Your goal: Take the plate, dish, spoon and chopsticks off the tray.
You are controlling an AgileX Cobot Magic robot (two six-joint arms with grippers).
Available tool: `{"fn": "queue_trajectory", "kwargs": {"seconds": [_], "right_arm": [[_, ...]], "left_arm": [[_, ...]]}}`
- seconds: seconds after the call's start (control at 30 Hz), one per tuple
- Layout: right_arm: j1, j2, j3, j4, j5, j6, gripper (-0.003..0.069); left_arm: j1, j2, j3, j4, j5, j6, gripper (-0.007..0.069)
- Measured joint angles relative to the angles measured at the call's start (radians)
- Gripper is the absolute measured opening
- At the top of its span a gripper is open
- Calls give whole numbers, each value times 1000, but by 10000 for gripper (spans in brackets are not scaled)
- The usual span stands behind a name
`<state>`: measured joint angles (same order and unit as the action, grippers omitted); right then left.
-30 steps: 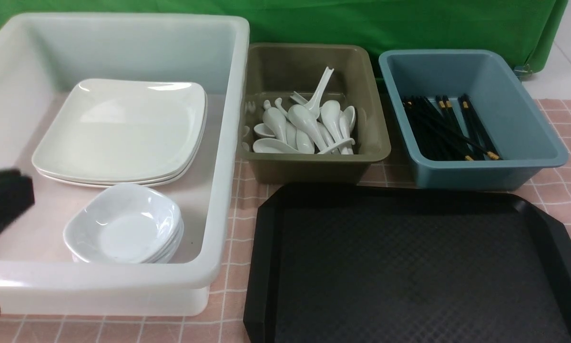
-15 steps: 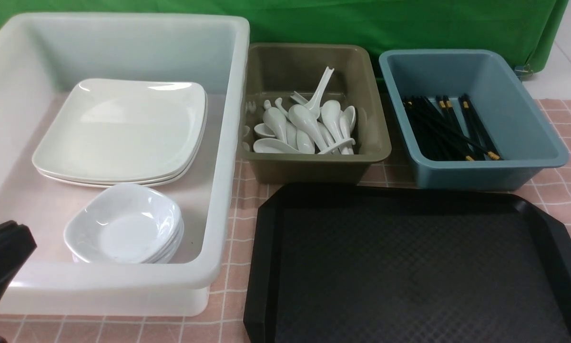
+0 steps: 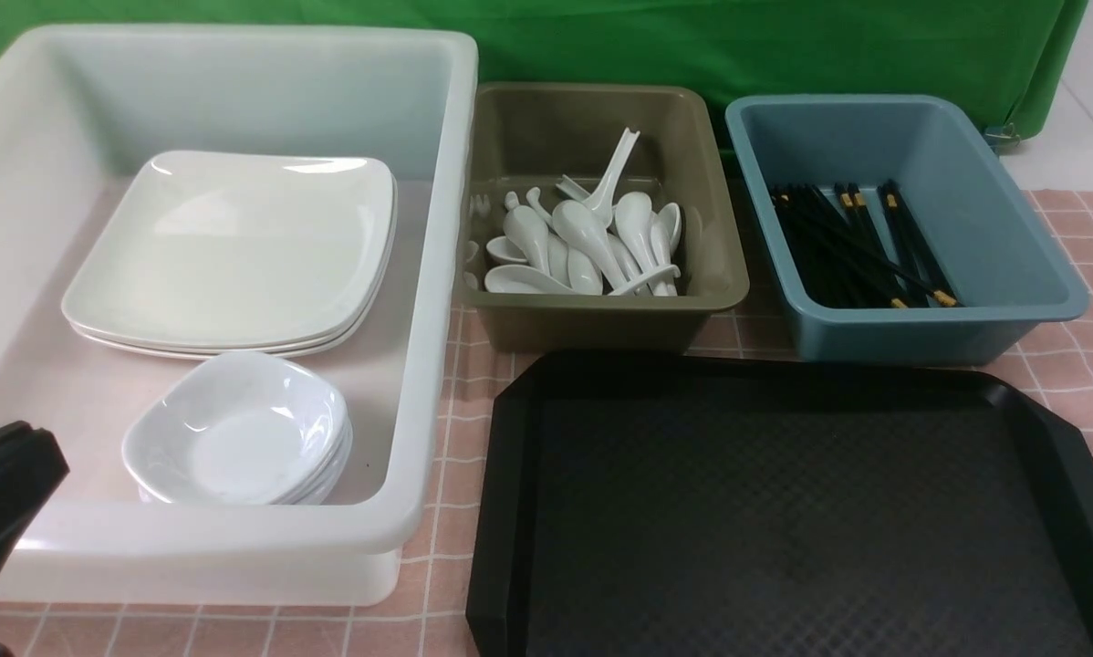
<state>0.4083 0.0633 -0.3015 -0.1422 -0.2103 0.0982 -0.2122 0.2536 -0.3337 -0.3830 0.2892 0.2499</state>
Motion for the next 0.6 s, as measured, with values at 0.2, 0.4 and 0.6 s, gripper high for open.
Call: {"fn": "queue_trajectory", "kwargs": {"seconds": [0.2,0.4,0.6], "right_arm": [[0,0,0,0,0,0,85],[0,0,0,0,0,0,99],[0,0,0,0,0,1,127]], "left_arm": [[0,0,4,48,-9,-6,4],[55,-75,147,214,-189,-122,4],[201,-196,324,288,-251,-153,4]]}}
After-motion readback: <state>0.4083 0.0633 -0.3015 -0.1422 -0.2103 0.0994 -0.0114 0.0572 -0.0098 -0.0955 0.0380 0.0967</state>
